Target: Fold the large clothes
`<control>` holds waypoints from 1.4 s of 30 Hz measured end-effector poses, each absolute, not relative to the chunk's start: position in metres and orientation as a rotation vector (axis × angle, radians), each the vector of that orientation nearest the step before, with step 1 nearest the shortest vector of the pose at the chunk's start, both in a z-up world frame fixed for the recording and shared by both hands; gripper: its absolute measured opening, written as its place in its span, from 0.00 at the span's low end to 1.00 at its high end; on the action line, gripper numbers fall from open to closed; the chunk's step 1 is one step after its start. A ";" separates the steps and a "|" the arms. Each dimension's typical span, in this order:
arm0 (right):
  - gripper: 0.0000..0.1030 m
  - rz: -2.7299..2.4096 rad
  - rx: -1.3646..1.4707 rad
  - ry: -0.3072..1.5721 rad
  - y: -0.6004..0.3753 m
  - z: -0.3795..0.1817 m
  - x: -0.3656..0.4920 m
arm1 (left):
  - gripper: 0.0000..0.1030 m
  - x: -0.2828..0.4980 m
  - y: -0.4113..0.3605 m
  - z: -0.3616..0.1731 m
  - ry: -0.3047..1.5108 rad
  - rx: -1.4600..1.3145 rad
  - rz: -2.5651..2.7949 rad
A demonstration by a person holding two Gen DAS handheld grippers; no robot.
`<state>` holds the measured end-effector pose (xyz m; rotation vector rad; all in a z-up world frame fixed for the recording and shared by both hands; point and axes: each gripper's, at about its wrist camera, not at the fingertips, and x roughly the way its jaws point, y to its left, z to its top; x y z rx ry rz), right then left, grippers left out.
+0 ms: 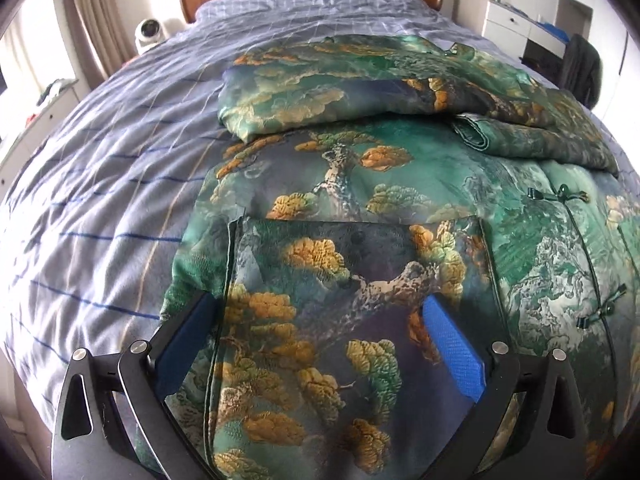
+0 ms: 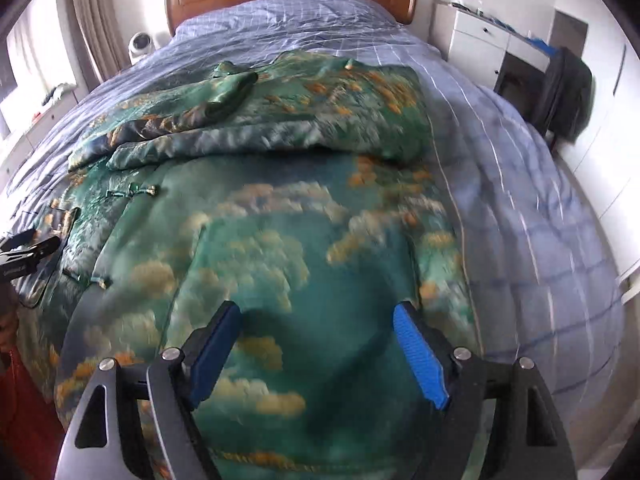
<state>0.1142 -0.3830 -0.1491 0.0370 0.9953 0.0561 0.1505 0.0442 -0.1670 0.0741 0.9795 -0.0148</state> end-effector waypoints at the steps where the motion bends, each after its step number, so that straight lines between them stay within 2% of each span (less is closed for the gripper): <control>1: 0.78 0.052 0.035 0.992 -0.382 -0.149 0.114 | 1.00 0.151 0.045 -0.167 0.983 0.070 -0.017; 11: 0.92 -0.025 0.065 0.986 -0.370 -0.161 0.121 | 1.00 0.148 0.035 -0.170 0.983 0.122 0.010; 18: 0.93 0.059 0.014 1.038 -0.370 -0.152 0.125 | 0.99 0.140 0.052 -0.144 1.017 0.041 -0.092; 24: 0.93 0.103 0.118 0.972 -0.428 -0.113 0.097 | 1.00 0.102 0.125 -0.105 0.965 -0.080 -0.110; 28: 0.93 0.134 0.198 1.081 -0.469 -0.127 0.084 | 1.00 0.088 0.168 -0.126 1.053 -0.214 -0.122; 31: 0.93 0.199 0.276 1.155 -0.483 -0.144 0.072 | 0.99 0.084 0.166 -0.146 1.100 -0.295 -0.192; 38: 0.93 0.283 0.280 1.198 -0.473 -0.173 0.070 | 0.99 0.092 0.135 -0.165 1.157 -0.211 -0.233; 40: 0.92 0.299 0.282 1.215 -0.471 -0.175 0.071 | 0.93 0.088 0.125 -0.164 1.177 -0.199 -0.273; 41: 0.81 0.305 0.284 1.221 -0.470 -0.173 0.072 | 0.79 0.086 0.117 -0.163 1.195 -0.174 -0.286; 42: 0.75 0.315 0.281 1.230 -0.466 -0.170 0.073 | 0.69 0.085 0.112 -0.162 1.207 -0.143 -0.280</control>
